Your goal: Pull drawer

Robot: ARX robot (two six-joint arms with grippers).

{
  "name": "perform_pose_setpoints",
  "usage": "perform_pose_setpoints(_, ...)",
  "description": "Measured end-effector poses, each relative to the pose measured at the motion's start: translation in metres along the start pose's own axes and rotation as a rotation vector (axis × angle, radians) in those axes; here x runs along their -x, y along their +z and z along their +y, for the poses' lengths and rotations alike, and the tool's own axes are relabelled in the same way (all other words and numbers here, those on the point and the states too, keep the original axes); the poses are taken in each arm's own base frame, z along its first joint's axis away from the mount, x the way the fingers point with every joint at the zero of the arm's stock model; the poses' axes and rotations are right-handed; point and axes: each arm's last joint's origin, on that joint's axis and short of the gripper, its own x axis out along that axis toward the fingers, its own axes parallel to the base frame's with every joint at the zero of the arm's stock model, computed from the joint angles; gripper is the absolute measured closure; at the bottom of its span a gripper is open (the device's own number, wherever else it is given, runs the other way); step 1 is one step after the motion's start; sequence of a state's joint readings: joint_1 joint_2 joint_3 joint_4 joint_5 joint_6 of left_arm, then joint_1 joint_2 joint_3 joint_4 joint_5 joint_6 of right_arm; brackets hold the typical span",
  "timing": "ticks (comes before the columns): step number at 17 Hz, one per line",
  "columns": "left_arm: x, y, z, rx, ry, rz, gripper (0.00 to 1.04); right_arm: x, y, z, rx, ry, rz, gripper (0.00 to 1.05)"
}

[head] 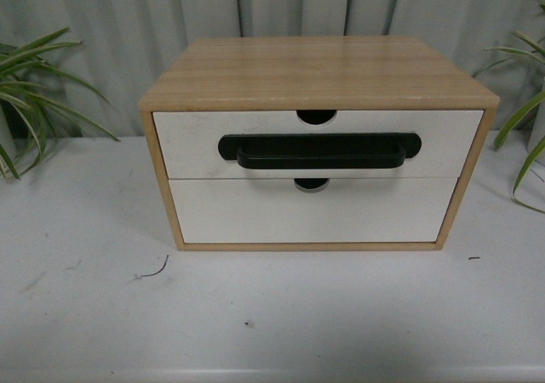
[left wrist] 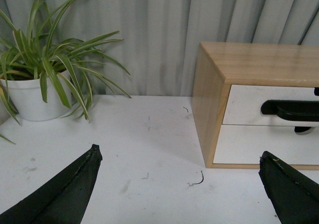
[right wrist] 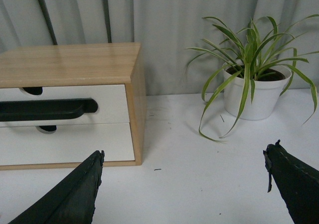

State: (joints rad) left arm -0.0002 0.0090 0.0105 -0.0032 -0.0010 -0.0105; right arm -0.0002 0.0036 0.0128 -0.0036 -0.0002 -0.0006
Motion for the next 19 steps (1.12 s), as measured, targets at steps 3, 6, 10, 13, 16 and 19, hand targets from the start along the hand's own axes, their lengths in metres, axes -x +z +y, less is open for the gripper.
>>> perform_pose_setpoints(3,0.0000,-0.0002,0.0000,0.000,0.000,0.001,0.07,0.0000,0.0000,0.0000,0.000,0.000,0.000,0.06)
perform_pose_setpoints(6,0.0000,-0.0001,0.0000,0.000,0.000,0.000,0.07,0.0000,0.0000,0.0000,0.000,0.000,0.000,0.06)
perform_pose_setpoints(10,0.0000,-0.0002,0.0000,0.000,0.000,0.001,0.07,0.0000,0.0000,0.0000,0.000,0.000,0.000,0.06)
perform_pose_setpoints(13,0.0000,-0.0002,0.0000,0.000,0.000,0.001,0.07,0.0000,0.0000,0.0000,0.000,0.000,0.000,0.06)
perform_pose_setpoints(16,0.0000,-0.0001,0.0000,0.000,0.000,0.000,0.07,0.0000,0.0000,0.0000,0.000,0.000,0.000,0.06)
perform_pose_setpoints(19,0.0000,-0.0002,0.0000,0.000,0.000,0.001,0.07,0.0000,0.0000,0.0000,0.000,0.000,0.000,0.06)
